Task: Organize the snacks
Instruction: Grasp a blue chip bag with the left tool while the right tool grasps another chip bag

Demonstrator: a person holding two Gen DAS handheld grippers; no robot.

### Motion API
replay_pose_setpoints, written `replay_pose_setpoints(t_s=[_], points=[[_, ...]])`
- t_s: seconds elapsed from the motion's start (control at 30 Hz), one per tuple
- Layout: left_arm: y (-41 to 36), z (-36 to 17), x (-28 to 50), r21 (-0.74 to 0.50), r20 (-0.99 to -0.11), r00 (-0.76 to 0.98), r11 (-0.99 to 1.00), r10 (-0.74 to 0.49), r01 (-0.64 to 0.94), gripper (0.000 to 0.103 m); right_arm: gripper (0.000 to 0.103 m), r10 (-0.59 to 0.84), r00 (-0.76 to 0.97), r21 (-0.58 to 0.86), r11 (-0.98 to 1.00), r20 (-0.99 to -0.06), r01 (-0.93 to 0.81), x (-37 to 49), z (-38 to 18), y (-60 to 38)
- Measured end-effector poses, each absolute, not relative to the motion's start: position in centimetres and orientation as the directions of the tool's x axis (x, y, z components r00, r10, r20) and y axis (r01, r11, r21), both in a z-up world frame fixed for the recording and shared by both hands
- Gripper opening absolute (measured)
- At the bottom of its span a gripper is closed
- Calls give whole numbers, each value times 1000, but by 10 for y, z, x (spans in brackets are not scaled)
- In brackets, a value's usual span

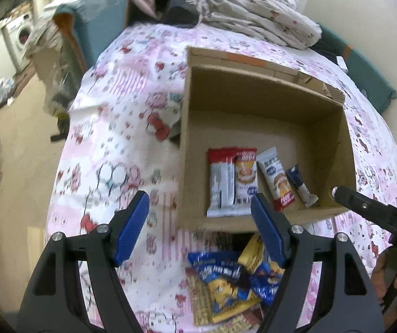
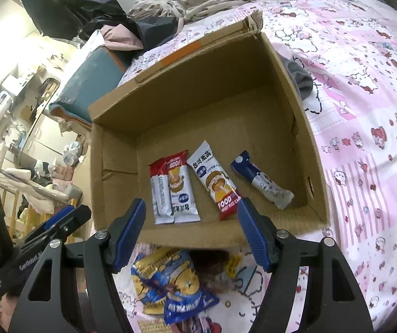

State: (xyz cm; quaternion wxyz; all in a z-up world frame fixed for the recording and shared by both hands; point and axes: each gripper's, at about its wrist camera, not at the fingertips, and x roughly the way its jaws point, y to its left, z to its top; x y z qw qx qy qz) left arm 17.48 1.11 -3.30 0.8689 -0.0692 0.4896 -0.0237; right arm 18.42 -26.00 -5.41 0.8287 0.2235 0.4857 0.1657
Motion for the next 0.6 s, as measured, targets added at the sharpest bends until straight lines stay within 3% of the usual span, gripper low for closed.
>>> replay_pose_setpoints(t_s=[0.6], points=[[44,-58,120,-188,-910,399,971,-116,-146,73,71,515,432,569,822,-741,-4,123,-62,-266]])
